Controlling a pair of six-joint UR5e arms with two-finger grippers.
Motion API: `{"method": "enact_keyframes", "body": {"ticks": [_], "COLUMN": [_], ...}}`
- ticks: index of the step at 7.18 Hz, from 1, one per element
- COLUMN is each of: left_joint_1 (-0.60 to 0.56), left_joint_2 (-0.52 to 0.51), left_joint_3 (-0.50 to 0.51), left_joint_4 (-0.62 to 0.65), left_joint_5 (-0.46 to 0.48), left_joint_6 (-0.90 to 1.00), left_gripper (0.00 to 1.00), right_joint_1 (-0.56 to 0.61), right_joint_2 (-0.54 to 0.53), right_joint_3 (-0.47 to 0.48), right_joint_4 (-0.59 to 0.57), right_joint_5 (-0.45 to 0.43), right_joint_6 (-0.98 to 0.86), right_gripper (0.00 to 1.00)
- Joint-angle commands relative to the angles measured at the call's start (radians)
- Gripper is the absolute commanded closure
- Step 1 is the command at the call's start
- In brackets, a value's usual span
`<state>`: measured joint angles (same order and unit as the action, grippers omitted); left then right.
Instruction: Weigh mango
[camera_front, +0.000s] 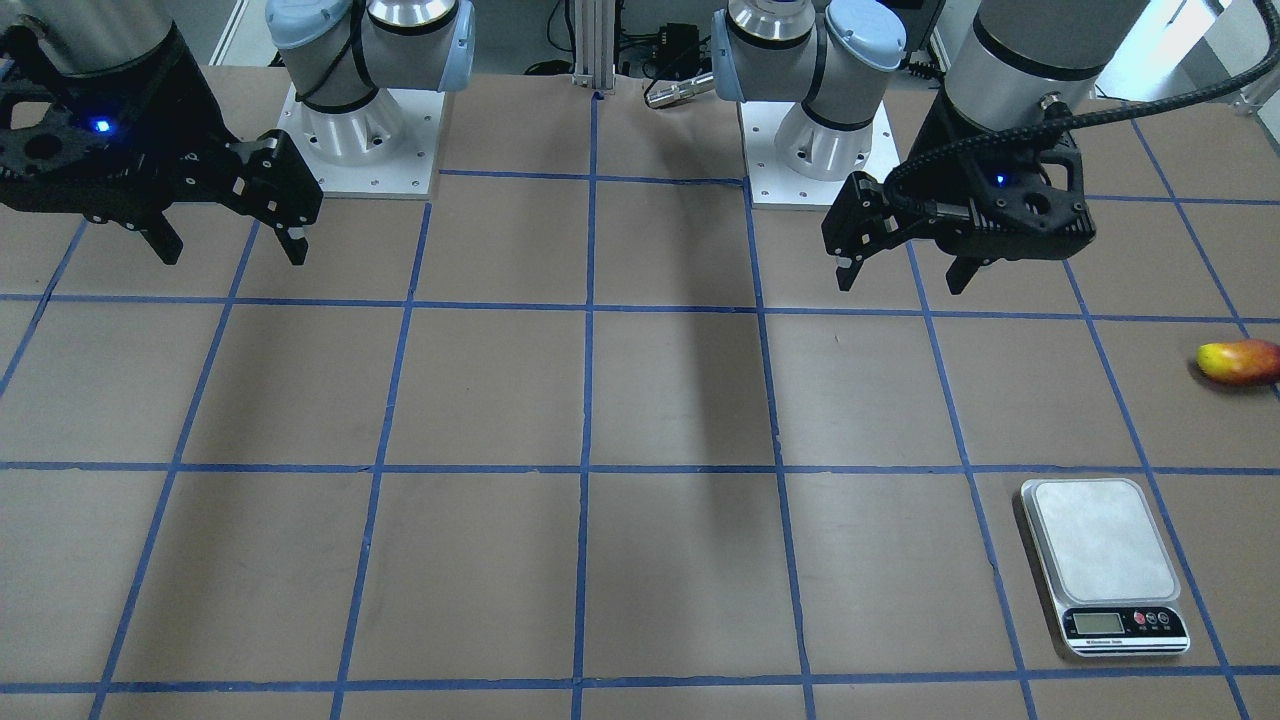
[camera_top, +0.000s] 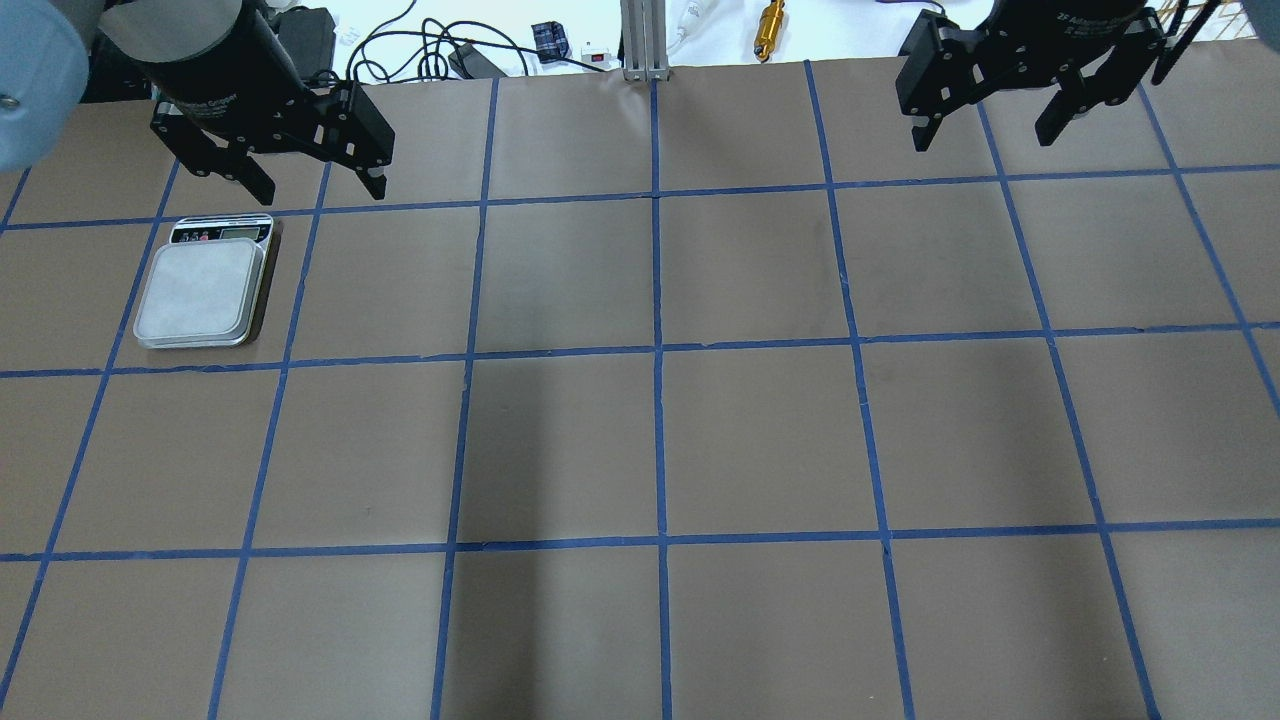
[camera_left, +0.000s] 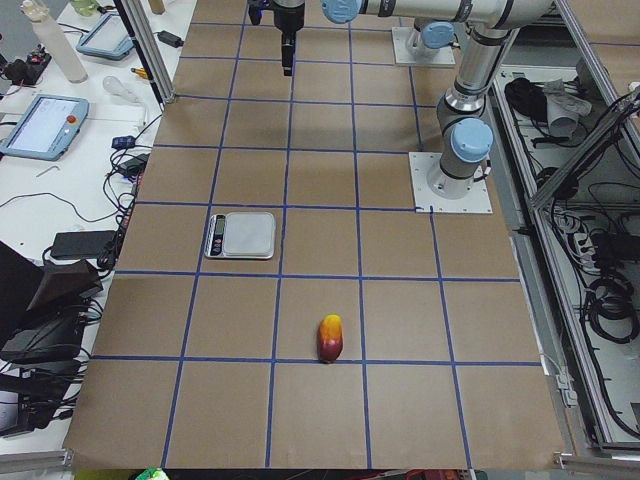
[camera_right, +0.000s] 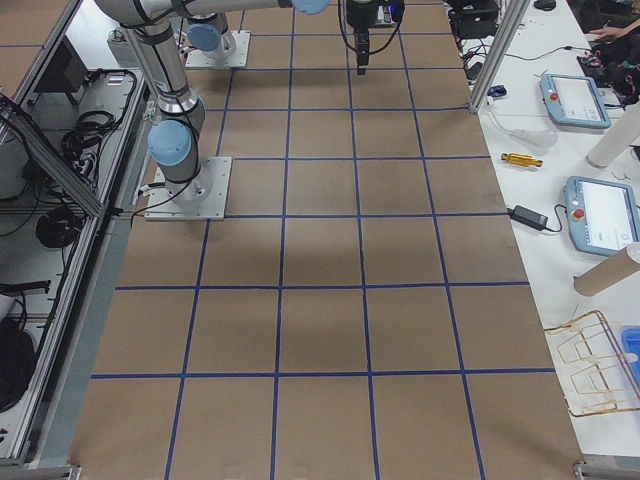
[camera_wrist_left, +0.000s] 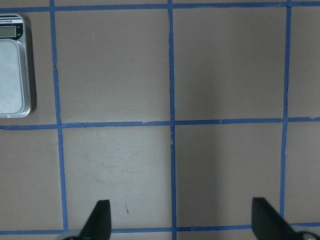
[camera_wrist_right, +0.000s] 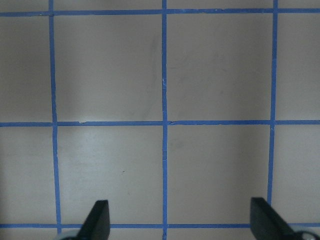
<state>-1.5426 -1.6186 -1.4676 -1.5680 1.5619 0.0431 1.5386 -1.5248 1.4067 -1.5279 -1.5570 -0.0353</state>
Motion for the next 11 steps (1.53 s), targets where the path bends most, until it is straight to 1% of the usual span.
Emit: {"method": "enact_keyframes", "body": {"ticks": [1, 2, 3, 4, 5, 6, 7, 8, 9, 10, 11], "left_joint_1": [0.024, 0.083, 0.158, 0.242, 0.342, 0.458, 0.586, 0.683, 0.747, 0.797, 0.85], "left_joint_2": [0.019, 0.032, 0.046, 0.051, 0.049, 0.045, 0.025, 0.002, -0.027, -0.074, -0.134], "left_joint_3": [0.003, 0.003, 0.016, 0.051, 0.076, 0.081, 0.082, 0.081, 0.072, 0.058, 0.038], "left_joint_4": [-0.036, -0.072, -0.122, -0.171, -0.21, -0.224, -0.224, -0.21, -0.17, -0.065, 0.048], "left_joint_5": [0.003, 0.004, 0.009, 0.01, 0.012, 0.015, 0.052, 0.072, 0.073, 0.101, 0.118], "left_joint_6": [0.134, 0.223, 0.357, 0.457, 0.607, 0.805, 0.942, 1.124, 1.268, 1.454, 1.691], "left_gripper": [0.0, 0.0, 0.0, 0.0, 0.0, 0.0, 0.0, 0.0, 0.0, 0.0, 0.0], "right_joint_1": [0.0, 0.0, 0.0, 0.0, 0.0, 0.0, -0.002, 0.0, 0.0, 0.0, 0.0], "right_joint_2": [-0.002, 0.0, -0.002, 0.0, 0.0, 0.0, 0.0, -0.002, 0.0, 0.0, 0.0], "right_joint_3": [0.0, 0.0, 0.0, 0.0, 0.0, 0.0, 0.0, 0.0, 0.0, 0.0, 0.0], "right_joint_4": [0.0, 0.0, 0.0, 0.0, 0.0, 0.0, 0.0, 0.0, 0.0, 0.0, 0.0], "right_joint_5": [0.0, 0.0, 0.0, 0.0, 0.0, 0.0, 0.0, 0.0, 0.0, 0.0, 0.0], "right_joint_6": [0.0, 0.0, 0.0, 0.0, 0.0, 0.0, 0.0, 0.0, 0.0, 0.0, 0.0], "right_gripper": [0.0, 0.0, 0.0, 0.0, 0.0, 0.0, 0.0, 0.0, 0.0, 0.0, 0.0]}}
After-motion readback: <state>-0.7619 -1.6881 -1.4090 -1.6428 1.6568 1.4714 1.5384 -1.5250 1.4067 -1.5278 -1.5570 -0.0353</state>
